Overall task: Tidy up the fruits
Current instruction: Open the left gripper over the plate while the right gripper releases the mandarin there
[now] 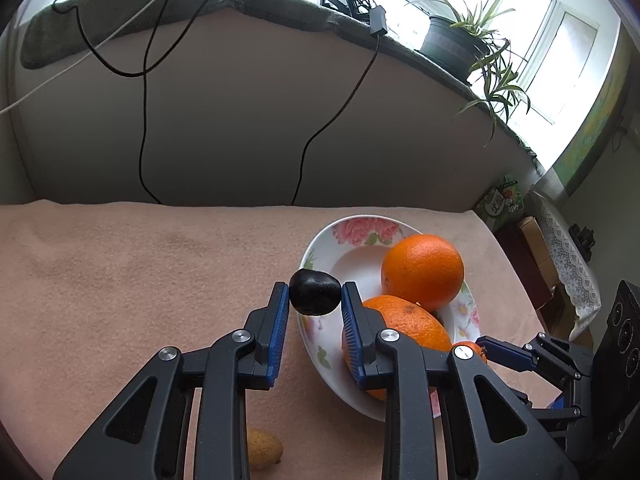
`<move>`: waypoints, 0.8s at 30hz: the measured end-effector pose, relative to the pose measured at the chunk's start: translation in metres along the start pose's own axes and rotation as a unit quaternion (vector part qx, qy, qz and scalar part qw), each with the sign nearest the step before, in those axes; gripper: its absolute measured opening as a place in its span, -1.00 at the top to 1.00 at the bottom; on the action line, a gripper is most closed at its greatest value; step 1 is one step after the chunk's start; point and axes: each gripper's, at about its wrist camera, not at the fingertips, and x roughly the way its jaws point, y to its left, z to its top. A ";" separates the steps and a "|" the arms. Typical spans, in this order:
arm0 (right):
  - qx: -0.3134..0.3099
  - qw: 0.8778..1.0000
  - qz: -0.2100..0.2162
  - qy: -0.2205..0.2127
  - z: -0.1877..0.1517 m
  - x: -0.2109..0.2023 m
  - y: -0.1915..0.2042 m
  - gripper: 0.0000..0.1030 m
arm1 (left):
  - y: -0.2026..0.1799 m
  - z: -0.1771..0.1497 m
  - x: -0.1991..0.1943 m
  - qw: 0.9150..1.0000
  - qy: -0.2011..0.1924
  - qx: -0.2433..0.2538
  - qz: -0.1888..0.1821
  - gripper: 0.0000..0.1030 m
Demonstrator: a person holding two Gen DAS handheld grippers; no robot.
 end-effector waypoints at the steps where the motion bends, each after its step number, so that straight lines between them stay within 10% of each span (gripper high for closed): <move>1: 0.000 1.000 0.000 0.001 0.000 0.001 0.000 0.28 | -0.001 0.000 0.001 1.000 0.001 0.001 0.000 0.51; 13: -0.002 1.000 -0.005 -0.001 0.000 0.004 0.001 0.26 | -0.006 0.004 0.006 1.000 0.003 0.002 -0.002 0.30; 20: -0.004 1.000 -0.012 -0.017 0.002 -0.003 0.002 -0.34 | -0.008 0.004 0.004 1.000 -0.001 0.003 -0.001 0.14; 24: -0.004 1.000 -0.016 -0.027 0.003 -0.006 0.003 -0.63 | -0.009 0.003 -0.001 1.000 -0.007 0.000 0.004 -0.34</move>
